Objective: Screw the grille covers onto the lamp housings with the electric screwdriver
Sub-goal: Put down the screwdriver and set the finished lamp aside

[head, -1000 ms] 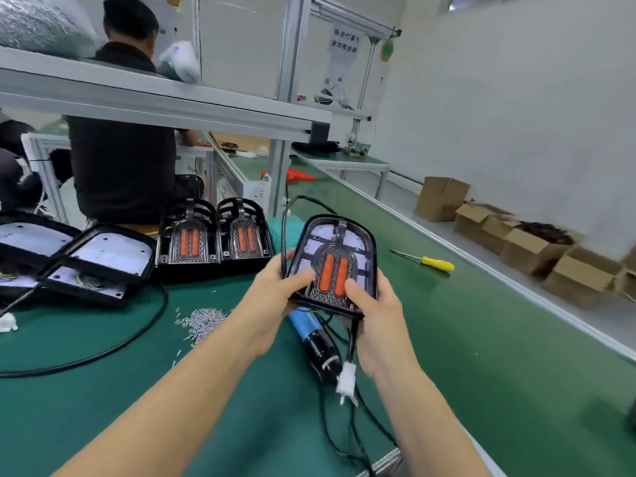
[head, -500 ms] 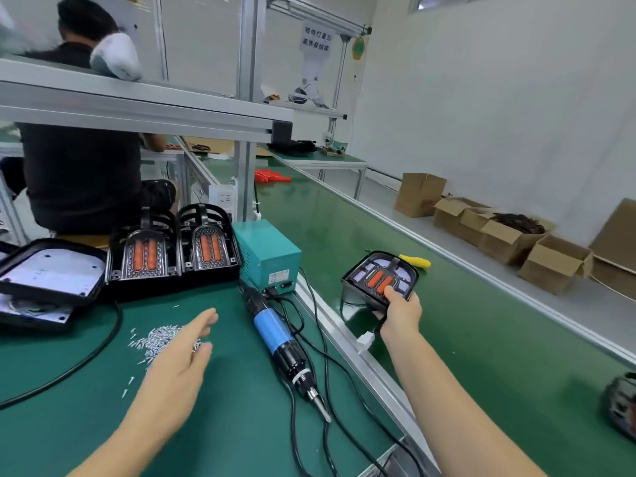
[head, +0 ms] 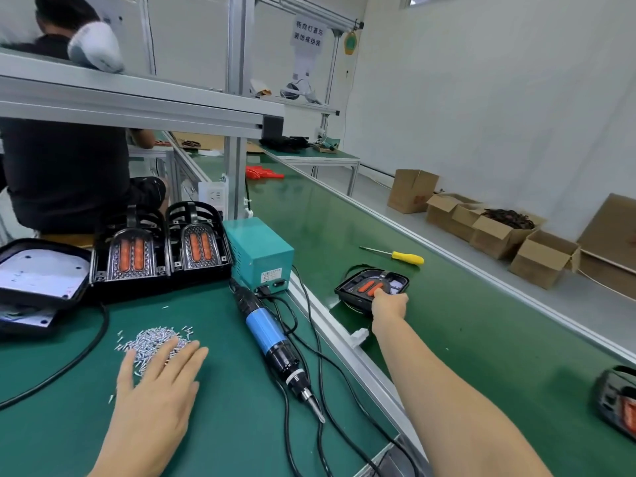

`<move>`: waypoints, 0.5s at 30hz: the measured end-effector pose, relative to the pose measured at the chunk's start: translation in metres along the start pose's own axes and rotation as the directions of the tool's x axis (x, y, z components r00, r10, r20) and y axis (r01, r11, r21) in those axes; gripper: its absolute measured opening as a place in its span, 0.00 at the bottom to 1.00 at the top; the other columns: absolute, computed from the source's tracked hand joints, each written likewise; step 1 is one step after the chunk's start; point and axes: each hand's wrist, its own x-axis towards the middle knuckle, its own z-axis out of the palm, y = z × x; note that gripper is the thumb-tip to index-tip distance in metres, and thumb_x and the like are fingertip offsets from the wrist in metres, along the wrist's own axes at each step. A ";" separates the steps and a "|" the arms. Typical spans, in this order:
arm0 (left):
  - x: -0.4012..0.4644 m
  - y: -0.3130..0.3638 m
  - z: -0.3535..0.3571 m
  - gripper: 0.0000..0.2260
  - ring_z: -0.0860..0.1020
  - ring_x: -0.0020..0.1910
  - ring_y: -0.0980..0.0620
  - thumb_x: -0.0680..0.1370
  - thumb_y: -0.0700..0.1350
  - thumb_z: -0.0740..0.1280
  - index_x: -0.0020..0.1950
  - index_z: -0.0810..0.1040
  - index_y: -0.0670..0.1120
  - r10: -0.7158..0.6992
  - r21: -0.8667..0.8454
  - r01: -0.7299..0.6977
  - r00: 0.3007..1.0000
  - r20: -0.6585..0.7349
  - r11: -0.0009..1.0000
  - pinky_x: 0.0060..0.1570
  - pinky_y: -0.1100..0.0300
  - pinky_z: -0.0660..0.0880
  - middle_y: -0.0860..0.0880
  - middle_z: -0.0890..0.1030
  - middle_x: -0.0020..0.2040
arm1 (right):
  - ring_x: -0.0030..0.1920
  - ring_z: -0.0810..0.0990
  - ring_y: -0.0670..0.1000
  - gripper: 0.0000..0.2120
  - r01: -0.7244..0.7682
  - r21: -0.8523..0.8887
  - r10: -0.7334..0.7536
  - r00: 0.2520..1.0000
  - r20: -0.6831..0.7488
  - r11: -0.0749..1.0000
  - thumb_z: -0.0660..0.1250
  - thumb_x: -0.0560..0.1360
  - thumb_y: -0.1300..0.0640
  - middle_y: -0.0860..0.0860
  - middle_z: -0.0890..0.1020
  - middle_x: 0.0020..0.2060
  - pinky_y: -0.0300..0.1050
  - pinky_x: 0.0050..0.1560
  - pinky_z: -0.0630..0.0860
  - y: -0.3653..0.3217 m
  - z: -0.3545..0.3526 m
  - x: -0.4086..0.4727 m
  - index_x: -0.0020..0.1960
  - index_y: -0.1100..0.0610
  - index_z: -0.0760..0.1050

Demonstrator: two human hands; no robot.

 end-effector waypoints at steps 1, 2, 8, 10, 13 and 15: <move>0.000 -0.001 0.002 0.24 0.69 0.60 0.47 0.82 0.52 0.39 0.60 0.72 0.46 0.003 0.017 -0.003 1.000 -0.001 1.000 0.65 0.39 0.57 0.45 0.83 0.54 | 0.66 0.70 0.63 0.27 0.003 -0.079 -0.003 1.000 -0.005 0.997 0.61 0.80 0.57 0.61 0.71 0.68 0.57 0.65 0.70 -0.001 -0.001 0.001 0.75 0.61 0.56; -0.001 -0.002 0.003 0.26 0.69 0.60 0.46 0.82 0.52 0.39 0.59 0.75 0.45 0.000 0.035 0.000 1.000 0.005 0.999 0.64 0.38 0.58 0.46 0.83 0.54 | 0.66 0.69 0.63 0.25 0.008 -0.150 -0.009 1.000 -0.006 0.989 0.61 0.80 0.55 0.62 0.71 0.67 0.58 0.65 0.70 -0.002 -0.002 0.002 0.73 0.62 0.59; -0.003 -0.004 0.008 0.35 0.69 0.60 0.46 0.82 0.53 0.38 0.49 0.85 0.43 -0.017 0.070 0.013 0.998 0.059 0.997 0.72 0.49 0.42 0.48 0.84 0.50 | 0.68 0.67 0.62 0.29 0.013 -0.368 -0.012 1.000 0.006 0.930 0.62 0.79 0.49 0.61 0.69 0.69 0.57 0.67 0.68 -0.002 -0.010 0.009 0.73 0.62 0.59; -0.004 -0.004 0.009 0.35 0.69 0.59 0.45 0.82 0.53 0.38 0.48 0.85 0.43 -0.012 0.076 0.007 0.998 0.063 0.997 0.72 0.49 0.42 0.48 0.84 0.49 | 0.68 0.66 0.62 0.30 -0.002 -0.405 -0.002 1.000 -0.009 0.914 0.62 0.78 0.48 0.61 0.68 0.70 0.58 0.68 0.66 -0.001 -0.012 0.010 0.73 0.61 0.58; -0.003 -0.003 0.009 0.36 0.69 0.59 0.45 0.82 0.53 0.37 0.47 0.85 0.44 -0.004 0.082 -0.001 0.999 0.054 0.997 0.73 0.49 0.41 0.49 0.84 0.49 | 0.70 0.64 0.60 0.29 -0.017 -0.474 -0.011 0.998 -0.057 0.880 0.61 0.79 0.50 0.60 0.65 0.72 0.58 0.71 0.62 -0.005 -0.013 0.008 0.74 0.60 0.57; -0.003 -0.002 0.007 0.36 0.69 0.59 0.45 0.82 0.53 0.37 0.47 0.85 0.44 0.001 0.082 -0.006 0.998 0.058 0.997 0.73 0.49 0.41 0.49 0.84 0.49 | 0.72 0.62 0.59 0.28 0.008 -0.558 -0.069 0.994 -0.089 0.830 0.60 0.79 0.53 0.59 0.63 0.73 0.59 0.73 0.57 -0.009 -0.012 0.003 0.75 0.60 0.57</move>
